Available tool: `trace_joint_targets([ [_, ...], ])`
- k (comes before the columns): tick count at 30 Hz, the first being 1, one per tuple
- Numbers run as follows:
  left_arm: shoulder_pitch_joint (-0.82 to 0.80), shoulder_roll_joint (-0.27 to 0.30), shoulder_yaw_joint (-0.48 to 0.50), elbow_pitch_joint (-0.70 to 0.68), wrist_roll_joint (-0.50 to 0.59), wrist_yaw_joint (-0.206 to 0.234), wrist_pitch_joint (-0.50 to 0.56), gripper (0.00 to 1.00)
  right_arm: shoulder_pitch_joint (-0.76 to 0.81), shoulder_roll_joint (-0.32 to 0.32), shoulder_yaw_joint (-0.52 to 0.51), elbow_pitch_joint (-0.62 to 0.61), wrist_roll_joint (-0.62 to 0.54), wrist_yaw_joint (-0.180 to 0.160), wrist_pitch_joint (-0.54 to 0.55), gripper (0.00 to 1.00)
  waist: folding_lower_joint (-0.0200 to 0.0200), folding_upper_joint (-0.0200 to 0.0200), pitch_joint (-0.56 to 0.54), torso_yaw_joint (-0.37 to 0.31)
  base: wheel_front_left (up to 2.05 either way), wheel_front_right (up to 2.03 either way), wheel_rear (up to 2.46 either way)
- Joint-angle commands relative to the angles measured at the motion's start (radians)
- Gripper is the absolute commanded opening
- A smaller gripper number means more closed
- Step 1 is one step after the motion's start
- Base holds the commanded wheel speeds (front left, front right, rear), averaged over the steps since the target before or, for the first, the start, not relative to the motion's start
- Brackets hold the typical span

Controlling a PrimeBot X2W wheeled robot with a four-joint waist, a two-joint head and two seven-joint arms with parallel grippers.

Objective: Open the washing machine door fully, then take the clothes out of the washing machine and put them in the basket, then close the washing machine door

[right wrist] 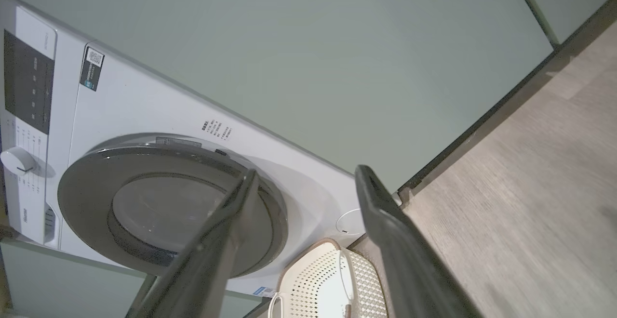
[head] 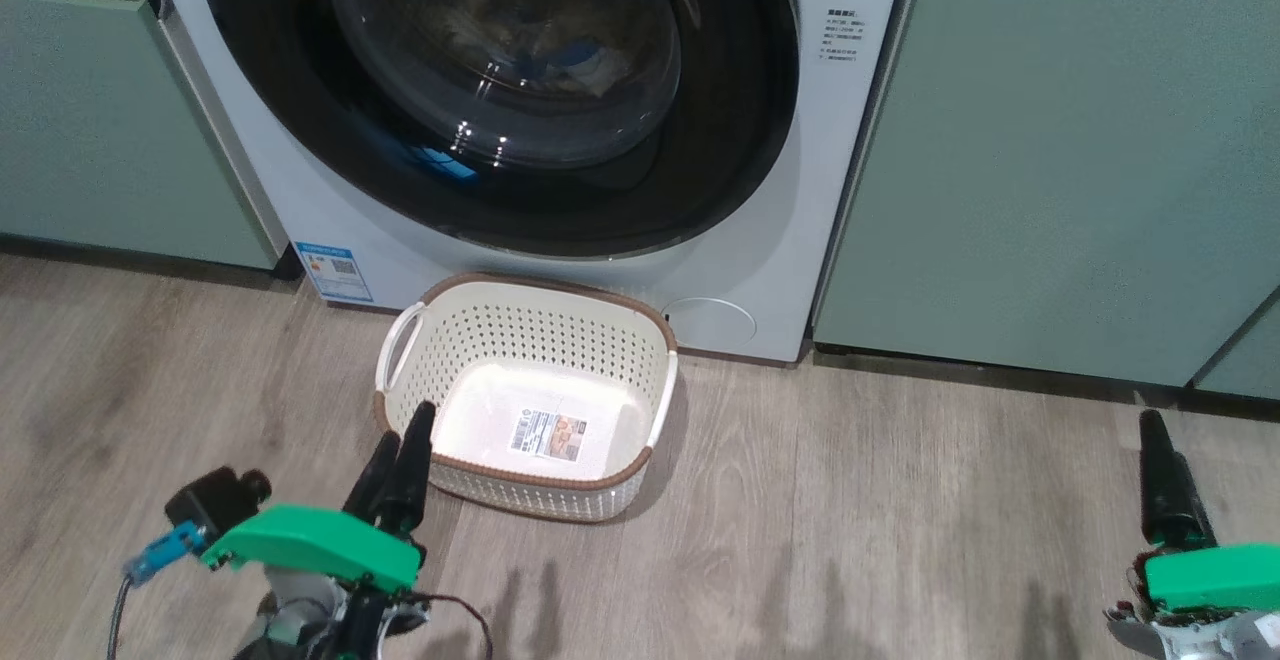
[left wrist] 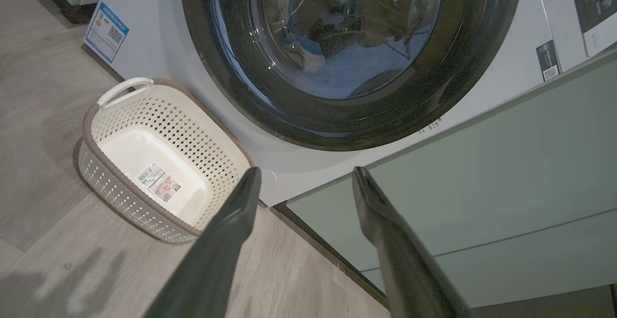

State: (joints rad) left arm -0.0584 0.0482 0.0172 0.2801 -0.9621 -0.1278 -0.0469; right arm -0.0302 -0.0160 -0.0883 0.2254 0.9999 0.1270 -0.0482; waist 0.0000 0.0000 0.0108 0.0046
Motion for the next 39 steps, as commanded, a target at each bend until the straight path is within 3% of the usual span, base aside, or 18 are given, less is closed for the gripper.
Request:
trace_joint_targets([
  [1,-0.062,0.011,0.017,-0.036,0.031,0.000,-0.014,1.00,-0.064,-0.018,0.013,-0.043,-0.031,0.002,-0.012,1.00,0.0000,0.0000,0.000,0.000,0.00,0.00,0.00],
  [23,-0.108,0.025,-0.007,-0.055,0.383,0.063,-0.082,1.00,-0.089,-0.023,0.041,-0.097,-0.498,0.002,-0.080,1.00,0.0000,0.0000,-0.005,0.005,0.00,0.00,0.00],
  [39,-0.138,0.037,-0.015,-0.063,0.561,0.091,-0.126,1.00,-0.101,-0.027,0.057,-0.121,-0.737,0.003,-0.125,1.00,0.0000,0.0000,-0.006,0.002,0.00,0.00,0.00],
])
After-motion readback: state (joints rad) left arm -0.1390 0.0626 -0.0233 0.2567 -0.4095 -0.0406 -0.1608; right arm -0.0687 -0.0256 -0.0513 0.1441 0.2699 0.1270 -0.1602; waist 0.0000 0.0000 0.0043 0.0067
